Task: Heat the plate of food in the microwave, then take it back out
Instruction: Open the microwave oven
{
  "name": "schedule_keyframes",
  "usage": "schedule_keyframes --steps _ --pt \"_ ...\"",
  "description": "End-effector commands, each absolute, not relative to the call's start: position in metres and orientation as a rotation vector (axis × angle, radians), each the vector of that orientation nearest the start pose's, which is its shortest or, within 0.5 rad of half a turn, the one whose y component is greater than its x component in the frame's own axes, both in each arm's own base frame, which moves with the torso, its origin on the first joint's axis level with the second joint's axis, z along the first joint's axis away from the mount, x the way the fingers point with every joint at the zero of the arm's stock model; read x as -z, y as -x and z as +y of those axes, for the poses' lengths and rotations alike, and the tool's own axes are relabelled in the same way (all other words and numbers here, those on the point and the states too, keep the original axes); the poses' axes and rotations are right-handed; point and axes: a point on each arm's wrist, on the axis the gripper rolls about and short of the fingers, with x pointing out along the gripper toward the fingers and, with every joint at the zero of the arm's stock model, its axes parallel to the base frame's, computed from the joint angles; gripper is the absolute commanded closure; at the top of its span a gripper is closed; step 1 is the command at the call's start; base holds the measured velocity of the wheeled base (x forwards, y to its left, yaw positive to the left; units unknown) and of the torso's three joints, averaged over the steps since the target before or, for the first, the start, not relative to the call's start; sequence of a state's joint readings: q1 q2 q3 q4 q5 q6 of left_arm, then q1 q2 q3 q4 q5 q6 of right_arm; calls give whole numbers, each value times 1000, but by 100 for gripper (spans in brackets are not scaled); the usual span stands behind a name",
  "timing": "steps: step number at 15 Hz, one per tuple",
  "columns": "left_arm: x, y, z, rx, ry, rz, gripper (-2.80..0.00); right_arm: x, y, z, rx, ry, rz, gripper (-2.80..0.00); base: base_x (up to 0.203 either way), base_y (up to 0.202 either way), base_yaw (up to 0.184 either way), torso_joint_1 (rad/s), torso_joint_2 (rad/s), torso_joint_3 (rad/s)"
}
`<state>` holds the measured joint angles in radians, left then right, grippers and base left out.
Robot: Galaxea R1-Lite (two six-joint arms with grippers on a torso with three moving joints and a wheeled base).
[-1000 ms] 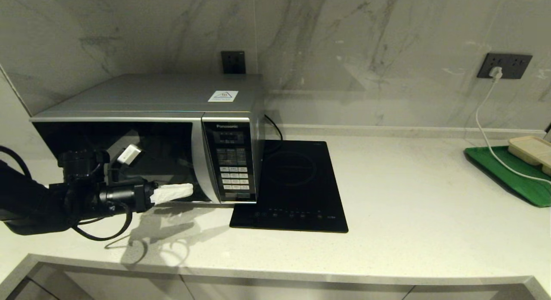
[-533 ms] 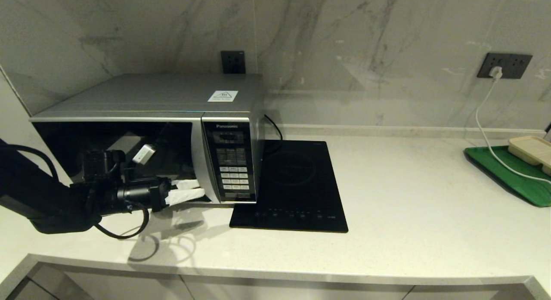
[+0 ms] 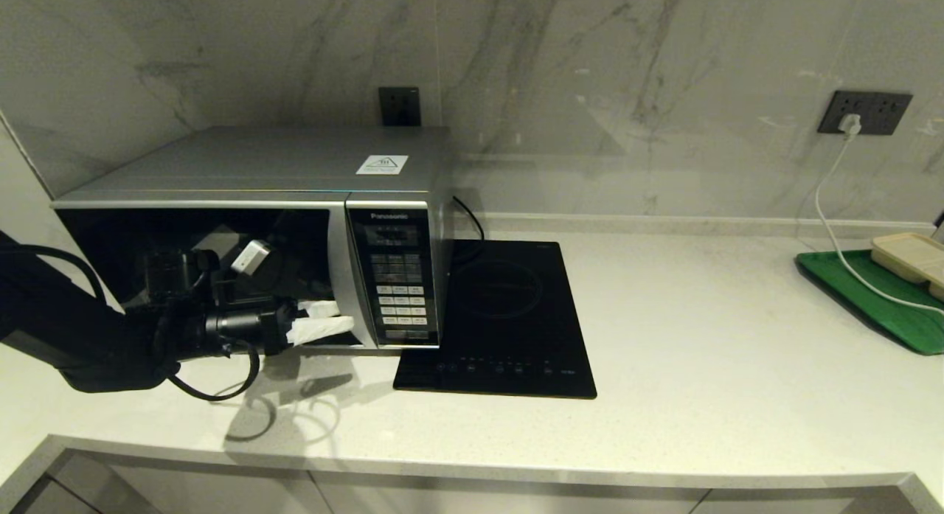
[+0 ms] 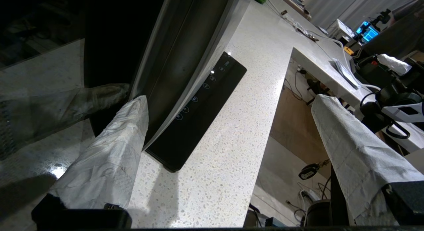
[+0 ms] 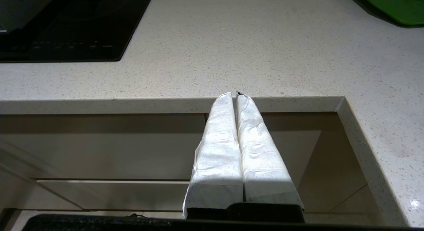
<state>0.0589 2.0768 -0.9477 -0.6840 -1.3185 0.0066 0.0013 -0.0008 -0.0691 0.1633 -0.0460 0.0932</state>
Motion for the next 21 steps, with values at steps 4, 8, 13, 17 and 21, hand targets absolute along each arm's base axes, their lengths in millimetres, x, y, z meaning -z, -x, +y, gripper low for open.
schedule_keyframes --steps 4,8,13,17,21 --pt "-101 -369 -18 1295 286 363 -280 -78 29 -1 49 -91 92 0 0 0 0 0 0 0" --pt "-105 -366 -19 1293 338 400 -280 -78 29 -1 49 -91 92 0 0 0 0 0 0 0" --pt "-120 -324 1 1205 501 505 -280 -78 29 -1 49 -91 93 0 0 0 0 0 0 0" --pt "-92 -296 13 1119 621 612 -280 -78 29 -1 49 -91 91 0 0 0 0 0 0 0" --pt "-89 -282 12 1039 561 601 -280 -78 29 -1 49 -91 93 0 0 0 0 0 0 0"
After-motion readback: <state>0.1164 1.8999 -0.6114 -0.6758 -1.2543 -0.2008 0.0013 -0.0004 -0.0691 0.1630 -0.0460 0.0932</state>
